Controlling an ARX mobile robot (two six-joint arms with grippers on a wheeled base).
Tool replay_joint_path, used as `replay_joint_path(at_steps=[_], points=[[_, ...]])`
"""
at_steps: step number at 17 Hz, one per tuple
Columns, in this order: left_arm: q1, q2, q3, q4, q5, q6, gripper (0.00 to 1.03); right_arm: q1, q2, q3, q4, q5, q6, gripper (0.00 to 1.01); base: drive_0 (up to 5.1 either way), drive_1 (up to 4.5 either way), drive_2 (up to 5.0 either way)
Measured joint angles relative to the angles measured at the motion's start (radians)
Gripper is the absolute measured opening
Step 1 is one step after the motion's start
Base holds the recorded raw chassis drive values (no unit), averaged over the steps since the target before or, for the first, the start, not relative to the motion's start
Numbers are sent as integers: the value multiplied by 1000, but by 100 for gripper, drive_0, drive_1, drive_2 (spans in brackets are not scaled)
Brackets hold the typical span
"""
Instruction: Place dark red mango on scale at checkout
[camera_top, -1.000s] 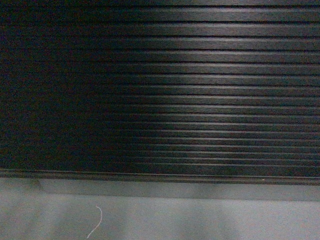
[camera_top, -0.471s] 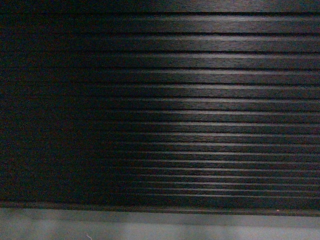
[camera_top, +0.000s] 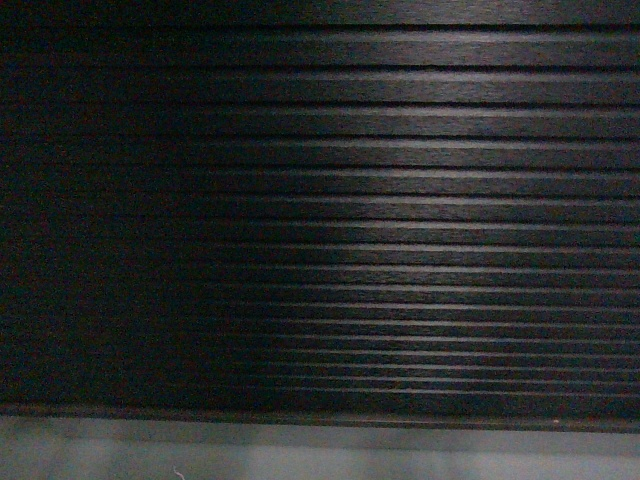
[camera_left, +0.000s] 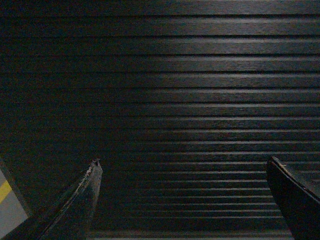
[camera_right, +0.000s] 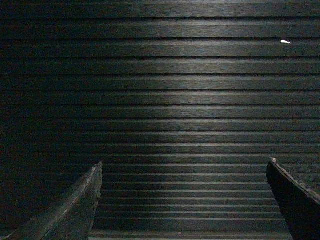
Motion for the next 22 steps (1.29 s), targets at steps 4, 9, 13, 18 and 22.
replay_joint_path(at_steps=[4, 9, 13, 18, 22], points=[[0, 0, 0, 0, -2, 0, 98, 0, 0, 0, 0, 0, 0, 98, 0, 0, 0], [0, 0, 0, 1, -1, 0, 98, 0, 0, 0, 1, -2, 1, 98, 0, 0, 0], [0, 0, 0, 2, 0, 5, 98, 0, 0, 0, 2, 0, 0, 98, 0, 0, 0], [0, 0, 0, 2, 0, 11, 98, 0, 0, 0, 1, -1, 0, 98, 0, 0, 0], [0, 0, 0, 2, -1, 11, 98, 0, 0, 0, 2, -1, -1, 98, 0, 0, 0]])
